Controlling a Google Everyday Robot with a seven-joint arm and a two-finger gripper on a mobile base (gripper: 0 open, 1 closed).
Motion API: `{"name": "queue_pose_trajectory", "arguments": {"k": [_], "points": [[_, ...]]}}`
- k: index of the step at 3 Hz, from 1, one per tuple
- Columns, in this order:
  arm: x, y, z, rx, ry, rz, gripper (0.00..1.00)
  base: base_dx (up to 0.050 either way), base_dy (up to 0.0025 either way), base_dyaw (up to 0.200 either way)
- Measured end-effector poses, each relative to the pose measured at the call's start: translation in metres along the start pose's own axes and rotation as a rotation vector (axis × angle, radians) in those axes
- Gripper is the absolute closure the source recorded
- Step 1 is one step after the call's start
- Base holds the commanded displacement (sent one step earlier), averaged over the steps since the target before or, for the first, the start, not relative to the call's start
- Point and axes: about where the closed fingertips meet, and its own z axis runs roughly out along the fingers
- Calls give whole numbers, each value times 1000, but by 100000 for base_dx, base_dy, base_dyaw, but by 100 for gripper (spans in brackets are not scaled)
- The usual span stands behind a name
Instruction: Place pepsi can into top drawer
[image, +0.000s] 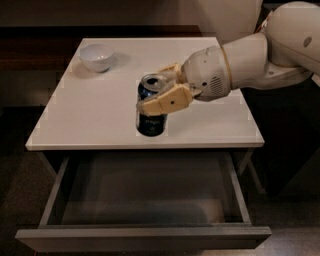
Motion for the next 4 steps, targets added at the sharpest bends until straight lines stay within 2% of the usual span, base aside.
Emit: {"name": "queue_pose_trajectory", "arguments": {"k": [2, 3, 4], "points": [[13, 48, 17, -105, 1, -19, 100, 0, 0, 0], [30, 59, 23, -116, 23, -11, 100, 0, 0, 0], [62, 74, 42, -116, 86, -4, 100, 0, 0, 0]]}}
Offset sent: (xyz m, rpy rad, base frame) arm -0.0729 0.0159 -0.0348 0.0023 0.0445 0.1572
